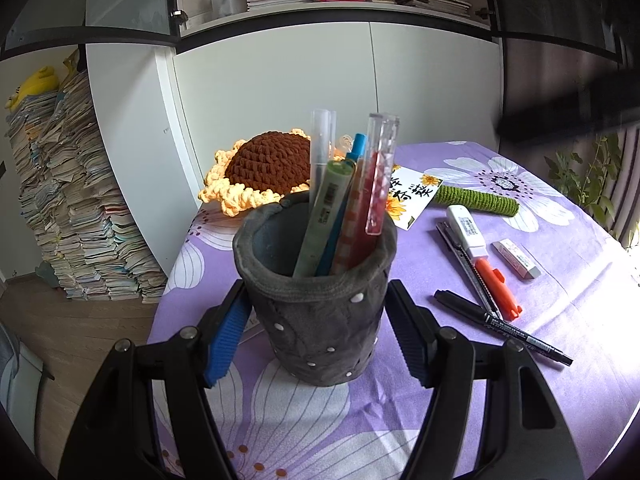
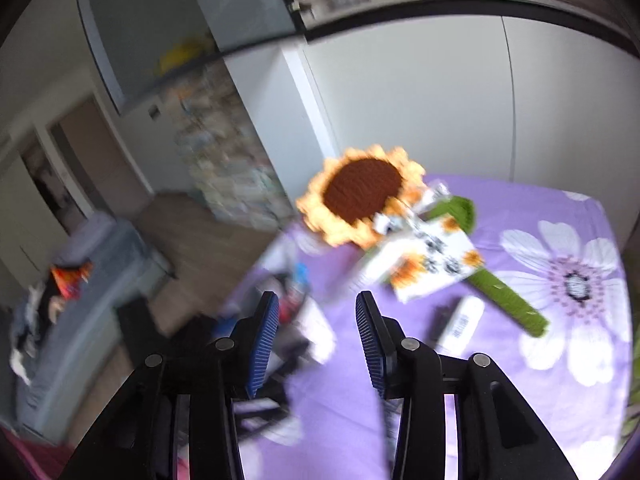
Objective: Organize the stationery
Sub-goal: 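Move the right gripper back and grasp the black marker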
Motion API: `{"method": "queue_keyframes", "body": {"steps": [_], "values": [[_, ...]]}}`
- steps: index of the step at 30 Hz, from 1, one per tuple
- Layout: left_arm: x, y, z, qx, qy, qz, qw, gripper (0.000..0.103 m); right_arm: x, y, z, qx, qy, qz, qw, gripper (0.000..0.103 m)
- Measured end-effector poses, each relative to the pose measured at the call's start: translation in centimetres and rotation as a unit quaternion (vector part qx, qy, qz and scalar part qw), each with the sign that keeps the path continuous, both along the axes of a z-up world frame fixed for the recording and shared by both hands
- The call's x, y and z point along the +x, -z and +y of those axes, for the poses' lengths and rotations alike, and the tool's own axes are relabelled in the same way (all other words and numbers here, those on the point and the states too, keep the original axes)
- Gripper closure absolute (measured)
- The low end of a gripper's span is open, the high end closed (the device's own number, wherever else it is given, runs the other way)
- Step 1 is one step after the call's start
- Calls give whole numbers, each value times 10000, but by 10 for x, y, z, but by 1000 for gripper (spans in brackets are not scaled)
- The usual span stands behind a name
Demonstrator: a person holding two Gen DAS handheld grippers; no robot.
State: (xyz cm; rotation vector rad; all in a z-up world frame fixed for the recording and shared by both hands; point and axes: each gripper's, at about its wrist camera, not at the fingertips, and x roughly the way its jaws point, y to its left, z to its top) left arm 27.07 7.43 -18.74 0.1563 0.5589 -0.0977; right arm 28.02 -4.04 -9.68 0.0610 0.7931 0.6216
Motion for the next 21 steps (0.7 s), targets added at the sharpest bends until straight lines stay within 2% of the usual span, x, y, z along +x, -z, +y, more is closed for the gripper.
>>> {"method": "queue_keyframes", "body": {"steps": [2, 5, 7, 11, 19, 20, 21], "values": [[0, 0, 0, -12, -3, 5, 10000, 35, 6, 20, 5, -508, -138, 277, 9982, 62], [1, 0, 0, -27, -6, 12, 10000, 35, 15, 61, 21, -1308, -461, 727, 9877, 62], [2, -1, 0, -24, -8, 12, 10000, 35, 18, 79, 30, -1656, -558, 784, 9815, 62], [2, 0, 0, -27, -8, 13, 10000, 35, 26, 88, 39, -1679, -691, 796, 9802, 62], [1, 0, 1, -74, -11, 26, 10000, 35, 41, 107, 44, -1908, -673, 1096, 9732, 62], [1, 0, 1, -74, -10, 26, 10000, 35, 41, 109, 45, -1945, -692, 1103, 9722, 63], [1, 0, 1, -74, -11, 26, 10000, 35, 40, 110, 45, -1979, -706, 1097, 9715, 68]]}}
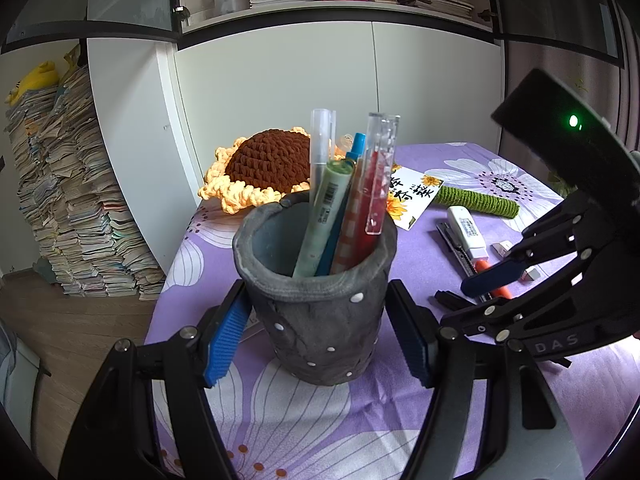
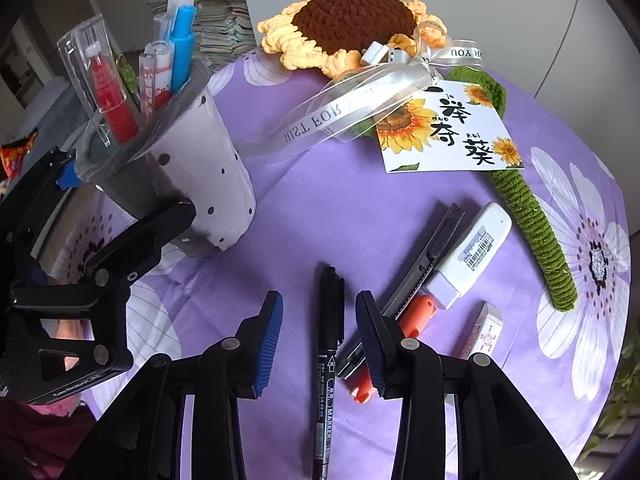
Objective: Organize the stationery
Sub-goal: 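Move the right gripper back and grasp the black marker, then lift the black marker with the right gripper and drop it into the grey cup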
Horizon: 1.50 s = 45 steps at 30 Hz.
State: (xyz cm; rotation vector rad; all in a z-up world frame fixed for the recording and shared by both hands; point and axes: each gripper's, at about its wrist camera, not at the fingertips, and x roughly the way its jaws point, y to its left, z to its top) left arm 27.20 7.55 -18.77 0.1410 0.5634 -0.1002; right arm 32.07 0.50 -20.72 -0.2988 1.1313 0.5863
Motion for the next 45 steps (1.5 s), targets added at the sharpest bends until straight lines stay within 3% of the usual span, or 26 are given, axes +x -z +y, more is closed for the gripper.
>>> {"method": "queue_keyframes", "body": {"steps": [3, 10, 19, 27, 34, 45], "values": [[0, 0, 0, 4, -4, 4, 10000, 35, -1, 7, 7, -152, -59, -63, 9998, 86], [0, 0, 0, 7, -4, 4, 10000, 35, -11, 0, 4, 9, 28, -152, 9999, 87], [0, 0, 0, 7, -4, 5, 10000, 35, -36, -82, -28, 859, 296, -896, 9918, 87], [0, 0, 0, 32, -15, 3, 10000, 34, -39, -153, -29, 2175, 443, -1596, 9619, 87], [-1, 0, 0, 39, -18, 3, 10000, 34, -34, -151, -14, 2332, 395, -1544, 9593, 87], [0, 2, 0, 24, -10, 52, 10000, 34, -44, -144, -36, 2165, 613, -1640, 9605, 87]]}}
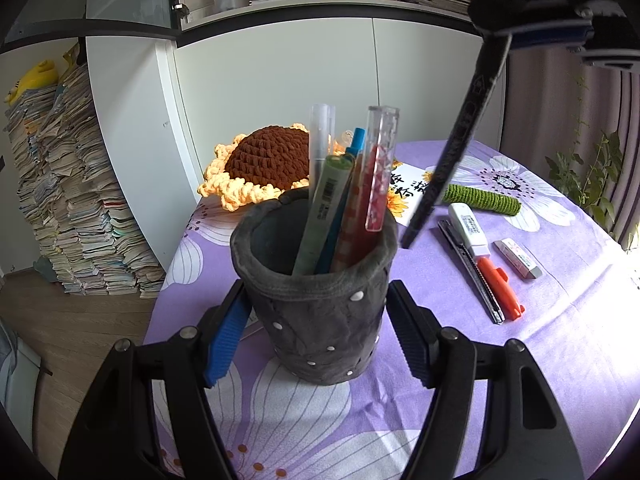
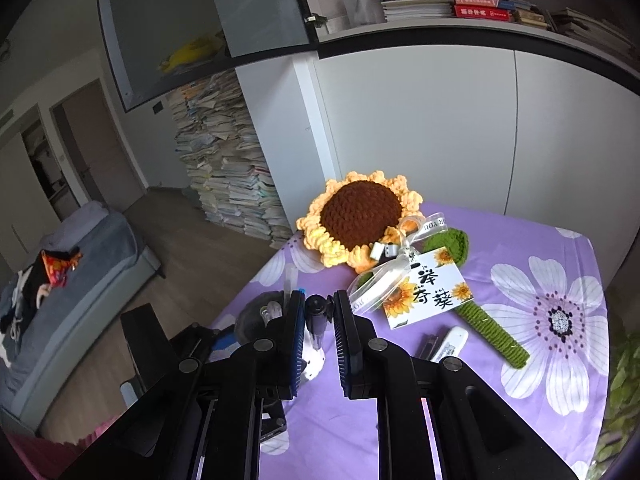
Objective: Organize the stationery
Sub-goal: 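Lift the black marker with the right gripper and drop it into the grey cup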
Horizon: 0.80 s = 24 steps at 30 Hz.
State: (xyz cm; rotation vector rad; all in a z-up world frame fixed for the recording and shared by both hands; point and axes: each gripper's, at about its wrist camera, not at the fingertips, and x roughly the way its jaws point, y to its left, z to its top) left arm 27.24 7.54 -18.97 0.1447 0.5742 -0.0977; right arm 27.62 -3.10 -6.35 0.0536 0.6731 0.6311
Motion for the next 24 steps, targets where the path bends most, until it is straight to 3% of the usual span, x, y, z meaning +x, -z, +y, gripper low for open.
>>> {"method": "queue_keyframes", "body": {"steps": [7, 14, 24], "values": [[0, 0, -1, 25, -1, -5, 10000, 34, -3, -30, 3, 195, 10, -372, 9991, 88], [-1, 0, -2, 26, -3, -2, 10000, 34, 5, -60, 28, 368, -320, -645, 9967, 88], [-1, 1, -2, 33, 2, -3, 10000, 34, 35, -30, 60, 289, -575, -459, 9969, 88]]}}
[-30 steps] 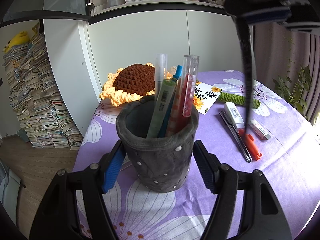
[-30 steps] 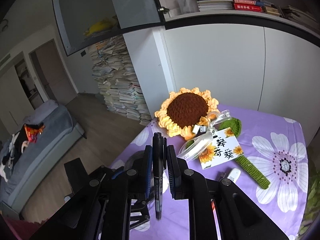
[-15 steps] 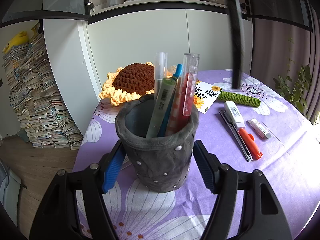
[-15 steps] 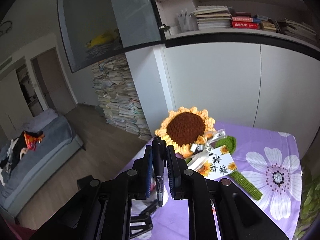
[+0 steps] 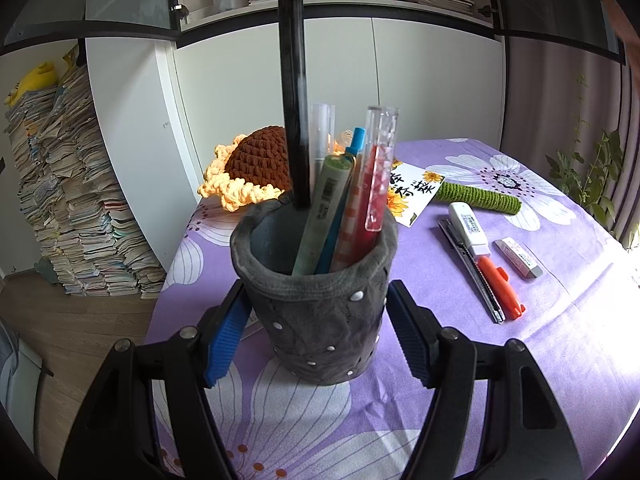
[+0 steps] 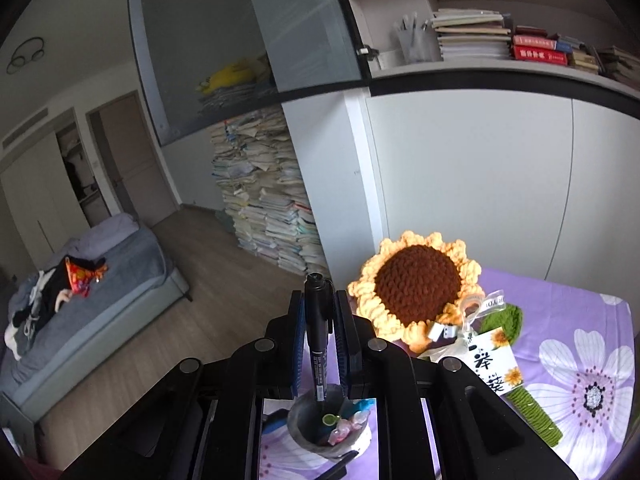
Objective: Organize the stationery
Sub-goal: 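Lift the black marker with the right gripper and drop it into the grey cup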
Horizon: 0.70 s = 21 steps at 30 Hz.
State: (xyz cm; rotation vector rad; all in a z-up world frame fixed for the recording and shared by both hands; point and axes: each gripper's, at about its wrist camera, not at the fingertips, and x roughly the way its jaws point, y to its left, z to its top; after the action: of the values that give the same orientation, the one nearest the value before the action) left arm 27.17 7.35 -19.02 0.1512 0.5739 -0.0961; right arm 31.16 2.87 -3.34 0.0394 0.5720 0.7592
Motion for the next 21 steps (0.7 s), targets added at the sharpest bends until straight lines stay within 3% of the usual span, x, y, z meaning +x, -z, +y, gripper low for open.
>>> {"method": "queue_keyframes", "body": {"steps": [8, 21], "values": [[1, 0, 0, -19, -1, 8, 10000, 34, -2, 36, 5, -513, -145, 229, 9983, 88], [1, 0, 2, 0, -12, 12, 10000, 34, -6, 61, -7, -670, -154, 898, 9936, 88]]}}
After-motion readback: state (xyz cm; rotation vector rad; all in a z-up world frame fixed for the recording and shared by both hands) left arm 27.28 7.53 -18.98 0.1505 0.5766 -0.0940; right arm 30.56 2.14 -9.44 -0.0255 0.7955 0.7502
